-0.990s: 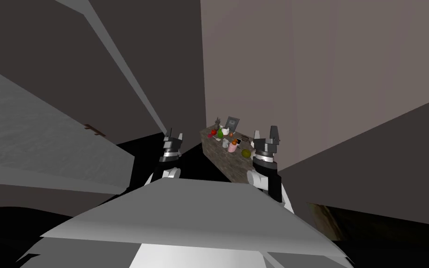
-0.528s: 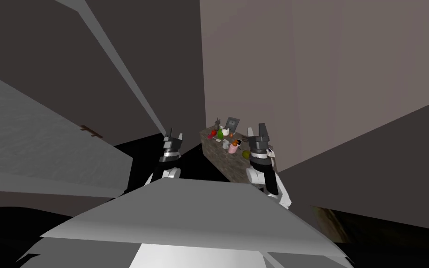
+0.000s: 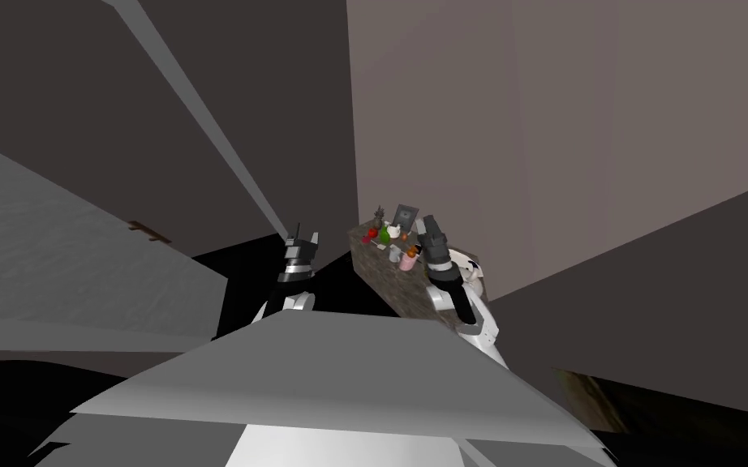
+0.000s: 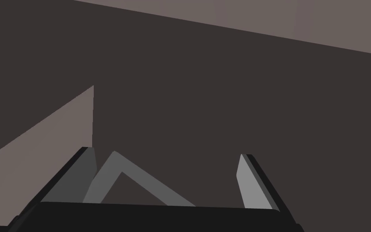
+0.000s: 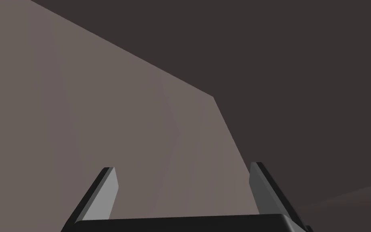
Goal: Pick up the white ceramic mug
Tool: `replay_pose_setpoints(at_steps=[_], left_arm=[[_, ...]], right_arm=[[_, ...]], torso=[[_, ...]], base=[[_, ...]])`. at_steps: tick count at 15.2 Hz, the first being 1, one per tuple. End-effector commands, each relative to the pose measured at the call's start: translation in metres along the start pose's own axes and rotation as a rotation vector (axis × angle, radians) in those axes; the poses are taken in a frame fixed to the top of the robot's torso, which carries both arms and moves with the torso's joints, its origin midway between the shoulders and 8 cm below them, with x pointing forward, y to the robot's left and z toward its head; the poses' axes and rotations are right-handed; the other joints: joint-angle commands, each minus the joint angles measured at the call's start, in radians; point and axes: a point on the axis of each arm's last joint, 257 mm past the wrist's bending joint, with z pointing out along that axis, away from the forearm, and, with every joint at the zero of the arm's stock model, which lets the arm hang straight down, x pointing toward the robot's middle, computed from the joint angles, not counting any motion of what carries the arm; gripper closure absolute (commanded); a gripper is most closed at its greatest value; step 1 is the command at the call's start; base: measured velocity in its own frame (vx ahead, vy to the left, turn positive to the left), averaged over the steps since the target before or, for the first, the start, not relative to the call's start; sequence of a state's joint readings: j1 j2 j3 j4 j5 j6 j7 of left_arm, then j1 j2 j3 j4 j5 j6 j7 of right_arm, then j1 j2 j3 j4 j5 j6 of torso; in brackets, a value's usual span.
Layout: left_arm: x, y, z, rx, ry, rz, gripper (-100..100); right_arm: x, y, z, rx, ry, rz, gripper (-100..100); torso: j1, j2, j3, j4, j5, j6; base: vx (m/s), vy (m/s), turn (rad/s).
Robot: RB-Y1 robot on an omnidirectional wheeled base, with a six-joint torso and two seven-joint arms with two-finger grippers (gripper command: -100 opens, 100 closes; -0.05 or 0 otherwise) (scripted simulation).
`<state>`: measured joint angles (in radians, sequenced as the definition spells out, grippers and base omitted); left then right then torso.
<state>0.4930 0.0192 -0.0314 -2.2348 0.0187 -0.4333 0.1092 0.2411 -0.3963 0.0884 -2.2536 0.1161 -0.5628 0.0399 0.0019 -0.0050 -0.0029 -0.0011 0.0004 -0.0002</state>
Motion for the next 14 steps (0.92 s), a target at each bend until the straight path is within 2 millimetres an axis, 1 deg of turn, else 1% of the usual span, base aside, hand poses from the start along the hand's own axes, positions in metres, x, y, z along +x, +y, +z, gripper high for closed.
replay_pose_setpoints(at_steps=[1,2,4,5,6,7,9,10,12,13,14], left_arm=[[0.000,0.000,0.000,0.000,0.000,0.000,0],[0.000,0.000,0.000,0.000,0.000,0.000,0],[0.000,0.000,0.000,0.000,0.000,0.000,0],[0.000,0.000,0.000,0.000,0.000,0.000,0],[0.000,0.000,0.000,0.000,0.000,0.000,0],[0.000,0.000,0.000,0.000,0.000,0.000,0],[0.000,0.000,0.000,0.000,0.000,0.000,0],[0.000,0.000,0.000,0.000,0.000,0.000,0],[0.000,0.000,0.000,0.000,0.000,0.000,0],[0.000,0.000,0.000,0.000,0.000,0.000,0],[0.000,0.000,0.000,0.000,0.000,0.000,0]], right_arm=[[0.008,0.003,0.001,-0.017,0.041,-0.017,-100],[0.025,0.008,0.006,-0.059,0.098,-0.044,-100],[0.027,0.008,0.004,-0.060,0.120,-0.051,-100],[0.045,0.013,0.008,-0.105,0.183,-0.082,-100],[0.047,0.012,0.006,-0.105,0.202,-0.089,-100],[0.063,0.017,0.009,-0.152,0.254,-0.116,-100],[0.067,0.015,0.005,-0.152,0.286,-0.131,-100],[0.084,0.019,0.005,-0.201,0.347,-0.164,-100],[0.086,0.018,0.002,-0.201,0.372,-0.175,-100],[0.104,0.020,0.000,-0.248,0.433,-0.209,-100],[0.104,0.019,-0.003,-0.251,0.454,-0.219,-100]], torso=[[0.000,0.000,0.000,0.000,0.000,0.000],[0.000,0.000,0.000,0.000,0.000,0.000],[0.000,0.000,0.000,0.000,0.000,0.000],[0.000,0.000,0.000,0.000,0.000,0.000],[0.000,0.000,0.000,0.000,0.000,0.000],[0.000,0.000,0.000,0.000,0.000,0.000],[0.000,-0.001,0.000,0.000,0.000,0.000],[0.000,0.000,0.000,0.000,0.000,0.000],[0.000,0.000,0.000,0.000,0.000,0.000],[0.000,0.000,0.000,0.000,0.000,0.000],[0.000,0.000,0.000,0.000,0.000,0.000]], base=[[0.048,0.027,-0.002],[0.065,0.026,-0.017],[0.057,0.024,-0.016],[0.052,0.021,-0.023],[0.055,0.023,-0.016],[0.073,0.028,-0.031],[0.061,0.033,-0.013],[0.059,0.030,-0.024],[0.057,0.027,-0.013],[0.061,0.026,-0.022],[0.065,0.034,-0.018]])
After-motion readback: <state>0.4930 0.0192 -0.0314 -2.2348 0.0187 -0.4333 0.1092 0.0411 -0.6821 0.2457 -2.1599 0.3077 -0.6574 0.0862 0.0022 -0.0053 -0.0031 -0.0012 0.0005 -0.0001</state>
